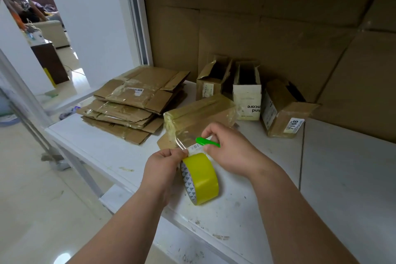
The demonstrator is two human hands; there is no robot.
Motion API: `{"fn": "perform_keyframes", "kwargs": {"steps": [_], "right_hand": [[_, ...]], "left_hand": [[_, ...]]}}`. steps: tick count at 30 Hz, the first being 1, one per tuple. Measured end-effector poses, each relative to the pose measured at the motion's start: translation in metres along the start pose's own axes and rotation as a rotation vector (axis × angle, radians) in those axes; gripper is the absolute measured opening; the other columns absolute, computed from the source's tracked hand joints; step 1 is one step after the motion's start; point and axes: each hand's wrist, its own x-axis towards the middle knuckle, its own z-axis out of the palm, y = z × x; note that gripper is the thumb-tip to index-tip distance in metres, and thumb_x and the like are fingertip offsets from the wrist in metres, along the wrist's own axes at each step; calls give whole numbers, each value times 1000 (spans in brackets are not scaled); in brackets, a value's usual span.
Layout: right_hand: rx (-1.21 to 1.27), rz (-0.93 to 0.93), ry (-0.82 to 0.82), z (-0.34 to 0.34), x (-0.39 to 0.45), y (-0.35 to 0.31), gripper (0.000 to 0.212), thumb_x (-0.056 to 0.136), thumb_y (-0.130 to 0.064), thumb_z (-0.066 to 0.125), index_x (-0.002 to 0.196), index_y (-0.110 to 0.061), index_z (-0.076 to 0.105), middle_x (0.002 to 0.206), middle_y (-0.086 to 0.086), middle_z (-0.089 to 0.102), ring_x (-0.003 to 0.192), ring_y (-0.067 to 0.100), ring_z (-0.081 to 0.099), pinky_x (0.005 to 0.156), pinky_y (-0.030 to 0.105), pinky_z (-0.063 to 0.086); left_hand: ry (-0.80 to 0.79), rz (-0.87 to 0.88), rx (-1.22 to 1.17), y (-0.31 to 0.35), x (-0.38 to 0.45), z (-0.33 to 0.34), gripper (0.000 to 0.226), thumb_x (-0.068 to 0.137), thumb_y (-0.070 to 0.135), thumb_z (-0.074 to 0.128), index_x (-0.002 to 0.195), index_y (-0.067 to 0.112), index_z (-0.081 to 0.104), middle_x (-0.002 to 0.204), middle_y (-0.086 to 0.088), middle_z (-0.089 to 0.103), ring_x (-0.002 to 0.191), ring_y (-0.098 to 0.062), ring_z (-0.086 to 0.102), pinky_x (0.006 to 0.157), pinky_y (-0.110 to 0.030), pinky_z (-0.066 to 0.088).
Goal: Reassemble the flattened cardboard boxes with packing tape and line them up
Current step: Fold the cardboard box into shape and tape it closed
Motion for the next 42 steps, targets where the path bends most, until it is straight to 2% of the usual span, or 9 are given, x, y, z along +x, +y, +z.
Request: {"fn": "perform_keyframes", "kwargs": {"steps": [10, 17, 25, 29, 33, 36, 38, 40, 42], "right_hand": [[-256, -8, -65, 2, 25, -18, 17, 96, -31, 56, 109, -30, 67, 107, -4, 68, 96, 17, 62, 85, 32, 52], [-352, -28, -72, 8, 35, -22, 15, 95, -32, 56, 105, -30, 68, 103, -5, 68, 93, 17, 61, 73, 27, 46], [-406, 114, 11, -4, 36, 10, 17, 95, -31, 50, 101, -27, 65, 102, -4, 67, 96, 22, 60, 82, 32, 50], [-410, 211, 16, -3, 27, 30, 20, 97, -30, 48, 111, -28, 61, 111, -2, 65, 100, 23, 58, 83, 34, 49], [-491, 301, -46, 11, 17, 47, 20, 96, -29, 51, 115, -28, 56, 118, -1, 63, 109, 25, 58, 90, 34, 41], [-557, 293, -1, 16, 14, 52, 27, 95, -32, 52, 122, -31, 60, 130, -3, 53, 121, 24, 48, 98, 37, 34], [-435, 290, 90, 15, 12, 47, 29, 96, -32, 50, 123, -32, 63, 135, -5, 51, 126, 23, 44, 106, 37, 31], [-17, 288, 172, 14, 10, 37, 26, 97, -31, 50, 110, -21, 70, 123, 1, 63, 119, 25, 54, 106, 42, 39], [475, 287, 122, 15, 4, 21, 28, 96, -35, 57, 98, -13, 74, 103, 2, 73, 106, 20, 65, 100, 40, 47]], "left_hand": [[-42, 59, 8, 6, 0, 3, 5, 88, -5, 64, 84, -4, 62, 72, -12, 57, 41, -2, 52, 42, -12, 41], [-82, 86, 27, 6, 3, 3, 4, 88, -8, 63, 85, -7, 62, 76, -13, 59, 45, 0, 55, 44, -12, 43], [-66, 74, 70, 0, 15, -4, 2, 84, -8, 66, 84, -8, 64, 100, -7, 67, 64, 10, 64, 52, -7, 45], [-91, 62, 104, 0, 22, -7, 9, 81, 3, 74, 74, 2, 70, 103, -5, 73, 91, -9, 69, 82, -25, 51], [-180, 17, 84, 5, 18, -3, 12, 87, 5, 70, 76, 3, 65, 70, -7, 66, 58, -11, 62, 55, -20, 50], [-199, 27, 98, 6, 16, -2, 13, 88, 3, 69, 76, 2, 63, 64, -6, 64, 53, -10, 60, 51, -18, 49], [-207, 40, 105, 7, 17, -2, 13, 87, 4, 69, 76, 2, 64, 67, -8, 65, 55, -12, 61, 53, -19, 50], [-214, 50, 101, 6, 17, -1, 13, 87, 4, 69, 75, 3, 64, 70, -10, 66, 58, -13, 62, 55, -21, 52], [-223, 58, 107, 5, 17, 0, 12, 87, 5, 69, 77, 1, 65, 72, -12, 67, 62, -16, 63, 58, -22, 53]]}}
